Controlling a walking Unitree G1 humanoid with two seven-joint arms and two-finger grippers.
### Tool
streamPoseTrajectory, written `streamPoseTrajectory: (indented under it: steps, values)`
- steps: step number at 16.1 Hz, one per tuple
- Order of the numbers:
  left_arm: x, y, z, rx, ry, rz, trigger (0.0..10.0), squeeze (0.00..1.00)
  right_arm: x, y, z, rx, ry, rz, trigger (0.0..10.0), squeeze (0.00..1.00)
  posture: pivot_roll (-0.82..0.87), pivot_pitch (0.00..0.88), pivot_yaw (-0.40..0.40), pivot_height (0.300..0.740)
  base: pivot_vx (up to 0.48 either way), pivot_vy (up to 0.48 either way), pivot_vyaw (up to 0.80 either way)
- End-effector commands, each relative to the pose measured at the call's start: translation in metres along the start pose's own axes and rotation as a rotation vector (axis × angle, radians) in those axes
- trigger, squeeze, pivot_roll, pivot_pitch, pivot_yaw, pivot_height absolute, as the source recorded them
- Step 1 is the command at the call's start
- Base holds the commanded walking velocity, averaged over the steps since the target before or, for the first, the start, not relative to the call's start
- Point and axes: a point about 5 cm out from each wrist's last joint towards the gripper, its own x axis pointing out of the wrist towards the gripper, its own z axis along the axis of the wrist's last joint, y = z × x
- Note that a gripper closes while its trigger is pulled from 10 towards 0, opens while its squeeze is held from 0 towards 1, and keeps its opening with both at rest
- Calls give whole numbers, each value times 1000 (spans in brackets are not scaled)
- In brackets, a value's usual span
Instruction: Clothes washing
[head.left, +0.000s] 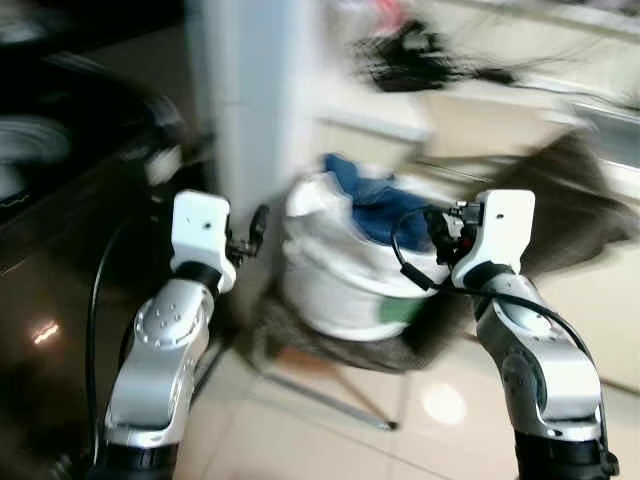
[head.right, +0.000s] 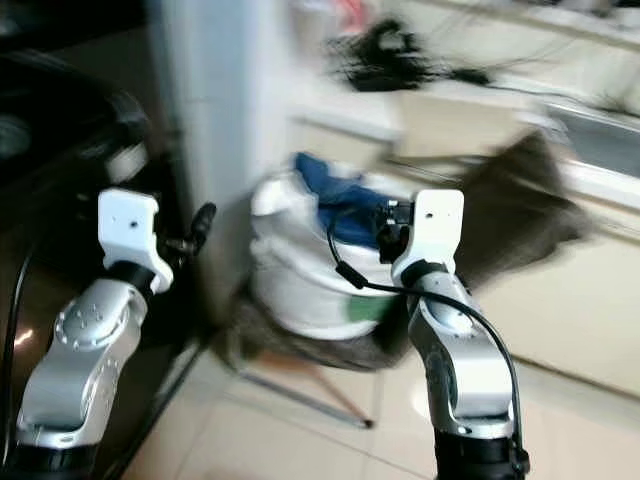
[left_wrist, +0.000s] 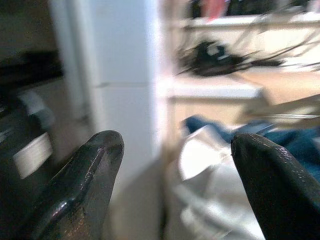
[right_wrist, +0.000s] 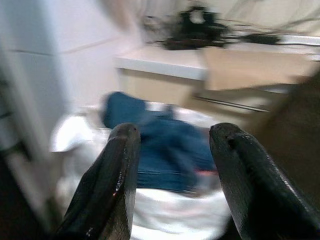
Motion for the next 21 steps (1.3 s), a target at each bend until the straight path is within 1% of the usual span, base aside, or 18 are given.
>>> streamPoseTrajectory:
  steps: [1, 2, 3, 4, 5, 6, 9, 10, 11, 15, 17, 21]
  values:
    - [3, -7, 0, 0, 8, -27, 10000, 0, 0, -9, 0, -12, -1, -36, 10000, 0, -25, 0, -77, 740, 330, 0, 0]
    - [3, -1, -2, 9, 20, -1, 10000, 0, 0, -6, -2, -54, 8, -36, 10000, 0, -26, 0, -77, 740, 345, 0, 0]
    - [3, -1, -2, 6, 21, 0, 10000, 0, 0, -5, -2, -67, 9, -37, 10000, 0, -24, 0, -79, 740, 345, 0, 0]
    - [2, 1, -2, 10, 22, 7, 10000, 0, 1, -2, -2, -105, 1, -7, 10000, 0, -21, 0, -84, 740, 349, 0, 0]
    - [1, 2, -2, 14, 23, 14, 10000, 0, 1, 4, -3, -123, 15, 54, 10000, 0, -16, 0, -90, 740, 349, 0, 0]
    - [1, 3, -2, 16, 23, 21, 10000, 0, 2, 6, -2, -144, 9, 57, 10000, 0, -13, 0, -96, 740, 345, 0, 800]
    - [-2, 5, -3, 19, 28, 30, 10000, 0, 4, 8, -3, -127, 10, 63, 10000, 0, -4, 0, -103, 740, 347, 0, 800]
    - [-2, 6, -3, 21, 32, 31, 10000, 0, 5, 8, -3, -74, 9, 51, 10000, 0, -4, 0, -103, 740, 345, 0, 0]
    - [-2, 7, -4, 22, 34, 32, 10000, 0, 5, 7, -3, -54, 11, 56, 10000, 0, -5, 0, -101, 740, 345, 0, 0]
    - [-3, 9, -3, 32, 36, 37, 10000, 0, 4, 12, -5, -58, 22, 117, 10000, 0, -2, 0, -101, 740, 344, 0, 0]
    - [-4, 11, -3, 42, 39, 40, 10000, 0, 4, 14, -6, -44, 30, 122, 10000, 0, -2, 0, -101, 740, 345, 0, 0]
    - [-4, 13, -3, 58, 45, 35, 10000, 0, 4, 13, -10, -44, 49, 107, 10000, 0, 7, 0, -92, 740, 345, 0, 0]
